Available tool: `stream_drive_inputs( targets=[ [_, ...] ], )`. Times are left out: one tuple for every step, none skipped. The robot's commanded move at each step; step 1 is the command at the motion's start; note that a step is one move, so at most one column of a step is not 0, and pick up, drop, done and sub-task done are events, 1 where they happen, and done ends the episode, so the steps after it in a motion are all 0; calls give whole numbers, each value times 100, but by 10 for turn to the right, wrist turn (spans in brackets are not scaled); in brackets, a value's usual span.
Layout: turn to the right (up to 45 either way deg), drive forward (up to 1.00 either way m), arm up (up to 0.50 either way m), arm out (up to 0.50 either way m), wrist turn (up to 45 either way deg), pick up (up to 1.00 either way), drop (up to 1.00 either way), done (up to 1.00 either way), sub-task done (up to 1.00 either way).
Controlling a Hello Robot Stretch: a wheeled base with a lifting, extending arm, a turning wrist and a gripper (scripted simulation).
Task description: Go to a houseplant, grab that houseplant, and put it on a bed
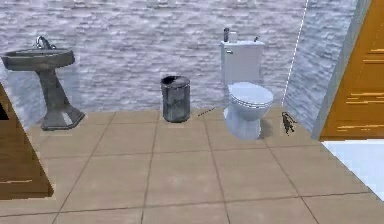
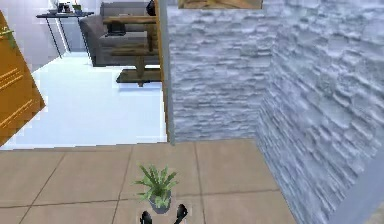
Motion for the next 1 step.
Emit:
stream_drive_inputs(
  targets=[
    [30, 0, 0, 0, 0, 0, 0, 0, 0]
  ],
)
